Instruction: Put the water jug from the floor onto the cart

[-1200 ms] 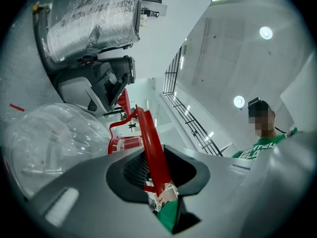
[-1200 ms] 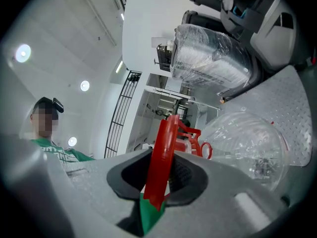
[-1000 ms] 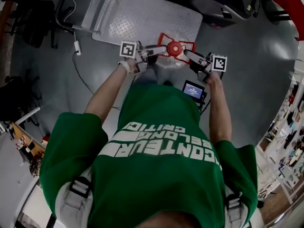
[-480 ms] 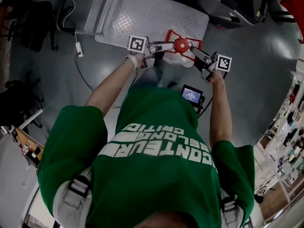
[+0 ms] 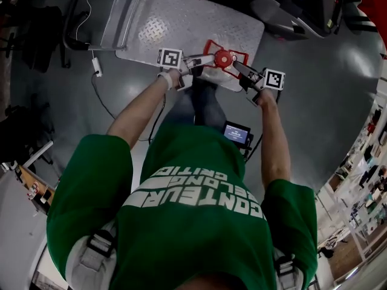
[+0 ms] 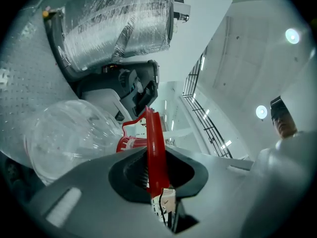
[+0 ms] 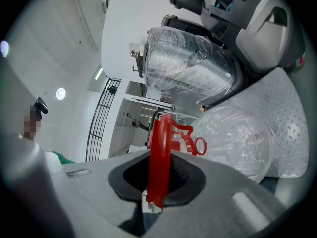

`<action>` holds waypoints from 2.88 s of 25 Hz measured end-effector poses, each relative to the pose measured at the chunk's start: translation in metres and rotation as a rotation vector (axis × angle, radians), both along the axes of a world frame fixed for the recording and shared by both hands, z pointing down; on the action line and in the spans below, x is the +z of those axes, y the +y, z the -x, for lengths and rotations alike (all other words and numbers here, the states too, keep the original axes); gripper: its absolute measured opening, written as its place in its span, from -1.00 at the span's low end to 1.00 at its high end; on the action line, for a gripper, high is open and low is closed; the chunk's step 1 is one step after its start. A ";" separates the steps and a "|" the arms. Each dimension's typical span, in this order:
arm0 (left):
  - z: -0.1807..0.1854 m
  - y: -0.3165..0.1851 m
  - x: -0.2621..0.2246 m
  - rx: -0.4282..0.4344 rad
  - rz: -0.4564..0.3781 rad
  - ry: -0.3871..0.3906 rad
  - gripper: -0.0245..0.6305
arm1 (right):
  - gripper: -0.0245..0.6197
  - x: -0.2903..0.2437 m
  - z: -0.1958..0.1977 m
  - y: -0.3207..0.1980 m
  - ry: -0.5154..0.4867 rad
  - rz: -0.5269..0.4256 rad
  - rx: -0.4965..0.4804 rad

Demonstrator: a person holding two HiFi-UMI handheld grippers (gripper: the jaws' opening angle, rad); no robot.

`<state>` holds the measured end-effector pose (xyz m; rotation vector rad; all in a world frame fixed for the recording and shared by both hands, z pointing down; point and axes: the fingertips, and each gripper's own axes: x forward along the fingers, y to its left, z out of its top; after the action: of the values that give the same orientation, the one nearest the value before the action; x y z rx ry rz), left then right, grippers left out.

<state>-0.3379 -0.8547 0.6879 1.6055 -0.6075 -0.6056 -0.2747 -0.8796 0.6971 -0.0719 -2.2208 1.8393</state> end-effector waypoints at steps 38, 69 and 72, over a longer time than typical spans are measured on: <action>0.021 -0.040 0.146 -0.138 0.213 -0.101 -0.77 | -0.86 0.139 0.019 -0.049 0.109 0.155 -0.013; 0.086 -0.025 0.154 -0.378 0.162 -0.354 -0.58 | -0.48 0.166 -0.040 -0.051 0.322 0.090 0.199; 0.088 -0.018 0.140 -0.371 0.143 -0.361 -0.61 | -0.48 0.156 -0.046 -0.045 0.335 0.048 0.195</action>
<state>-0.4260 -0.8723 0.8274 1.4861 -1.2087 -0.5288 -0.2288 -0.9249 0.8533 0.4269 -2.0086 1.8395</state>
